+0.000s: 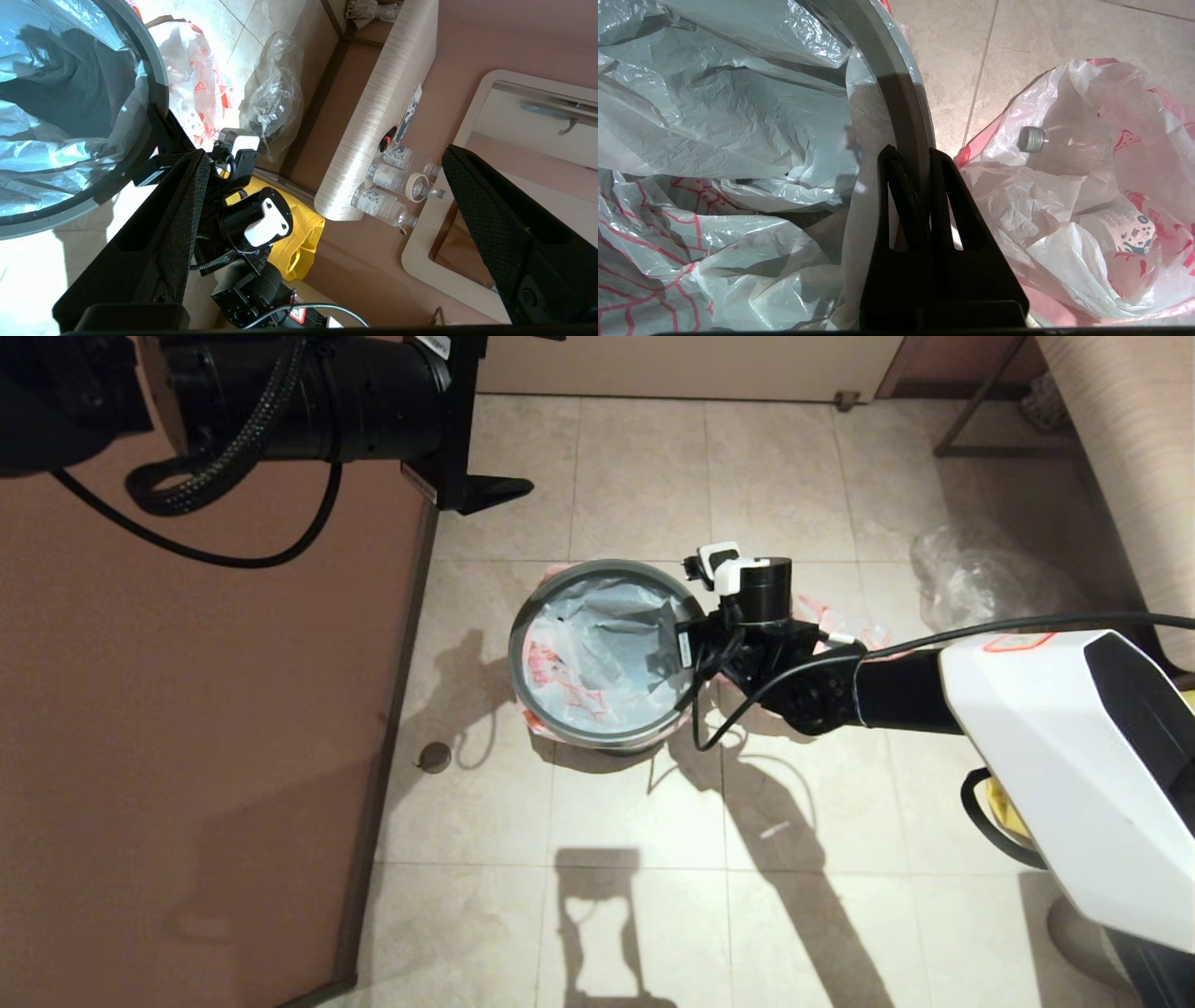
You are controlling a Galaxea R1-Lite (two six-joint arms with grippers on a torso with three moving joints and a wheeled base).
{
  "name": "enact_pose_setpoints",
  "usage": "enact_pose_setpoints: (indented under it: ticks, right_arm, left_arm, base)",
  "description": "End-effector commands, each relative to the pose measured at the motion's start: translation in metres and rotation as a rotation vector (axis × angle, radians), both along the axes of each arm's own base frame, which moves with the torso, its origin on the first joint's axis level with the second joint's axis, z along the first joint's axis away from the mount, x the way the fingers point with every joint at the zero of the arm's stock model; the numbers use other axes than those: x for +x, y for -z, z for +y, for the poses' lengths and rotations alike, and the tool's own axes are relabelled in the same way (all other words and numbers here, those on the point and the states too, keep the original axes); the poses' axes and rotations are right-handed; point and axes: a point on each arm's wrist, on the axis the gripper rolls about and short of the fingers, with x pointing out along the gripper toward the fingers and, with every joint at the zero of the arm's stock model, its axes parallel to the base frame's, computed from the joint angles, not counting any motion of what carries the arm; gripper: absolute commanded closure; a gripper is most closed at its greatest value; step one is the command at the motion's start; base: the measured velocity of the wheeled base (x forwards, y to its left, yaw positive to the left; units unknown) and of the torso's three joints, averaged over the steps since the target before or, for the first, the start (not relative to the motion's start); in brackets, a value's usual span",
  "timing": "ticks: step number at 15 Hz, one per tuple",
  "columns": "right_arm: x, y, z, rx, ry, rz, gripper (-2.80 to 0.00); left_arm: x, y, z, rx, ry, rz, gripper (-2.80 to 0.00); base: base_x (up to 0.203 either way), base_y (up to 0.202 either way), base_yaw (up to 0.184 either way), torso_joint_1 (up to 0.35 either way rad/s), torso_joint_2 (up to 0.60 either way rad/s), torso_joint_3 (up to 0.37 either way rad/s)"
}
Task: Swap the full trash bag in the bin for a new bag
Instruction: Place the trash can ring on the trash can
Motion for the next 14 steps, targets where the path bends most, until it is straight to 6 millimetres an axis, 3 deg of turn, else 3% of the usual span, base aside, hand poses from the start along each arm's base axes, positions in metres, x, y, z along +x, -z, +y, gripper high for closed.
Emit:
enact_pose_setpoints:
  ticks: [1,7,11,14]
  right_arm:
    - [0.003,0.007,0.0,-0.012,0.004,0.013,0.0]
    - [-0.003,-0.008,-0.001,-0.002,0.004,-0.027,0.0]
    - [0.0,-0.003,-0.001,-0.015,0.008,-0.021,0.0]
    - [-0.005,-0.01,0.002,-0.007,-0.003,-0.034,0.0]
  left_arm:
    - [0.001,0.001,-0.001,-0.003,0.001,0.008,-2.8]
    - [0.001,0.001,-0.001,-0.003,0.001,0.008,-2.8]
    - [0.0,0.0,0.0,-0.004,0.001,0.006,-2.8]
    - [0.001,0.001,0.0,-0.003,0.001,0.007,-2.8]
  base:
    - [0.0,0.0,0.0,0.0,0.0,0.0]
    - [0.0,0.0,0.0,0.0,0.0,0.0]
    - [0.0,0.0,0.0,0.0,0.0,0.0]
    - [0.0,0.0,0.0,0.0,0.0,0.0]
